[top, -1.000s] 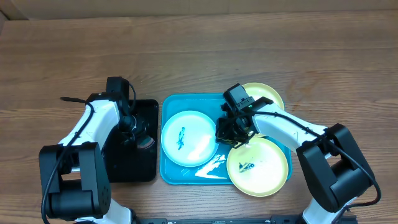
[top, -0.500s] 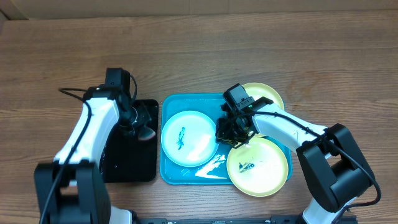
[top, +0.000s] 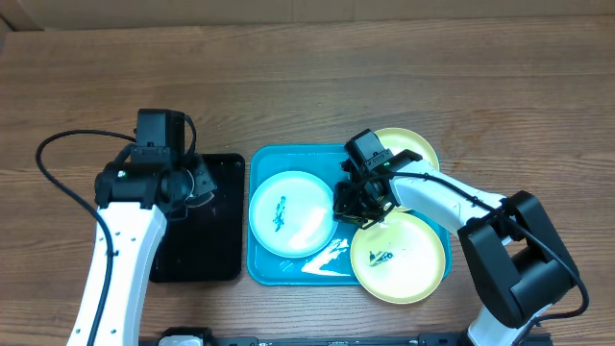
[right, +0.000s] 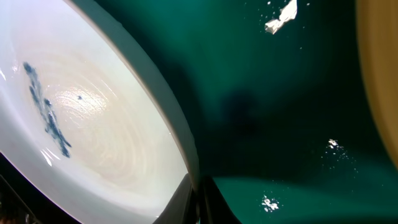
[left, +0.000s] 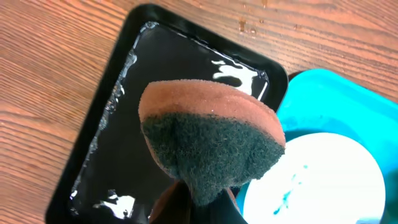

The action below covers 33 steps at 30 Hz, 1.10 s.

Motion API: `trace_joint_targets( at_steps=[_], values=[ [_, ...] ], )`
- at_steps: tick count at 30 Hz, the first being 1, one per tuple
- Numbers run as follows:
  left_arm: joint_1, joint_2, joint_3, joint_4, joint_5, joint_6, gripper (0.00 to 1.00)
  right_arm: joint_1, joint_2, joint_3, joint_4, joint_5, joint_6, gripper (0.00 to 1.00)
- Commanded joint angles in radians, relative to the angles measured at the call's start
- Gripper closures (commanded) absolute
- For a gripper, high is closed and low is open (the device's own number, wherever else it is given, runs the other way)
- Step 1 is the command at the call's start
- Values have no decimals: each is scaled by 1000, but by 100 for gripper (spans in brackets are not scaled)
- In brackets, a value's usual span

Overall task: Clean dirty plates on tray and stack at the side
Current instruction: 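Grasp the green-and-orange sponge on the black tray with the left gripper, then move the held sponge with the left gripper onto the white plate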

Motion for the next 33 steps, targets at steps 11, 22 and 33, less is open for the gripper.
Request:
trace_joint_targets(
  at_steps=[11,22,33],
  values=[
    [-7,-23,21,-5,-64,48,96,1,3,-4,6,-5,-7,96],
    [-7,-23,21,-1,-112,64,96,1,3,-4,7,-5,-6,96],
    [-7,159,13,57,139,140,96,1,3,-4,10,-5,-7,96]
  ],
)
